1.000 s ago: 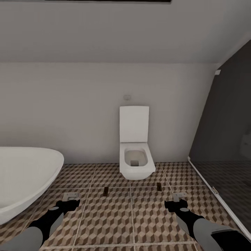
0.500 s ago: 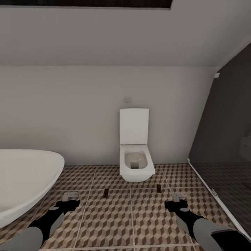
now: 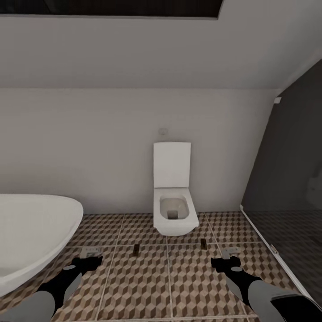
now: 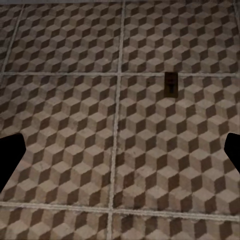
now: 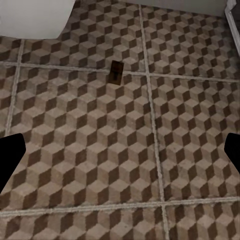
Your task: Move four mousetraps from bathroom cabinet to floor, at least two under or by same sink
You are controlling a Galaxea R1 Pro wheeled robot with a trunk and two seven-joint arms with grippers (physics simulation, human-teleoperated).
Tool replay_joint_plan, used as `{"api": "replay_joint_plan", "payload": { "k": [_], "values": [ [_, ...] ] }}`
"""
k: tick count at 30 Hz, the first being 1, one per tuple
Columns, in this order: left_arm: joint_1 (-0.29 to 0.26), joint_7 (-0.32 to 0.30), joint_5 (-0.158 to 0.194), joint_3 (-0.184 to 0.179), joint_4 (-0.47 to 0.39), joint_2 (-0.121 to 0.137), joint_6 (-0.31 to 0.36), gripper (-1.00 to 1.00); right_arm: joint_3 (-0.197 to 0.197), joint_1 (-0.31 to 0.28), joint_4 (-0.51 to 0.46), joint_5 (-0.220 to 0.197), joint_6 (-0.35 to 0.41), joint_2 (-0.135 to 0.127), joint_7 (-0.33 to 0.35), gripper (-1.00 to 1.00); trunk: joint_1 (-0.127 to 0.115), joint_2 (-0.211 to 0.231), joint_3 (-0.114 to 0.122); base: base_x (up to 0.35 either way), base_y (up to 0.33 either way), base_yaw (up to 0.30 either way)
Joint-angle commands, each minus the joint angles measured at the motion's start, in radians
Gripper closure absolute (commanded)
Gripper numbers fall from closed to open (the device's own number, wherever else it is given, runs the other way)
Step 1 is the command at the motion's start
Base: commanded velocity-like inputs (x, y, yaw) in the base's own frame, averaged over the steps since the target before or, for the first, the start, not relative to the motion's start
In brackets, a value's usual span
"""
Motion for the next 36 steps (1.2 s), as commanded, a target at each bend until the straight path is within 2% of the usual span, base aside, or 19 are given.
{"api": "replay_joint_plan", "payload": {
  "k": [1,10,18,29,36],
  "values": [
    [0.000,-0.001,0.010,-0.007,-0.001,0.001,0.002,-1.00,0.007,-0.001,0.003,-0.002,-0.004,0.000,-0.003,-1.00,-0.004,0.007,0.002,0.000,0.000,0.000],
    [0.000,-0.004,0.011,-0.004,0.001,-0.001,0.002,-1.00,0.007,0.004,0.004,-0.005,0.001,0.001,-0.008,-1.00,-0.039,0.070,0.030,0.000,0.000,0.000],
    [0.000,-0.003,0.011,-0.004,0.008,-0.023,0.004,-1.00,0.007,0.034,0.004,-0.007,0.003,0.005,-0.007,-1.00,-0.069,0.126,0.056,0.000,0.000,0.000],
    [0.000,-0.006,0.013,-0.005,0.019,-0.036,0.005,-1.00,0.007,0.057,0.004,-0.008,0.005,0.009,-0.006,-1.00,-0.111,0.203,0.090,0.000,0.000,0.000],
    [0.000,-0.006,0.013,-0.006,0.058,-0.038,0.004,-1.00,0.007,0.079,0.004,-0.008,0.018,0.007,-0.006,-1.00,-0.138,0.252,0.112,0.000,0.000,0.000]
  ]
}}
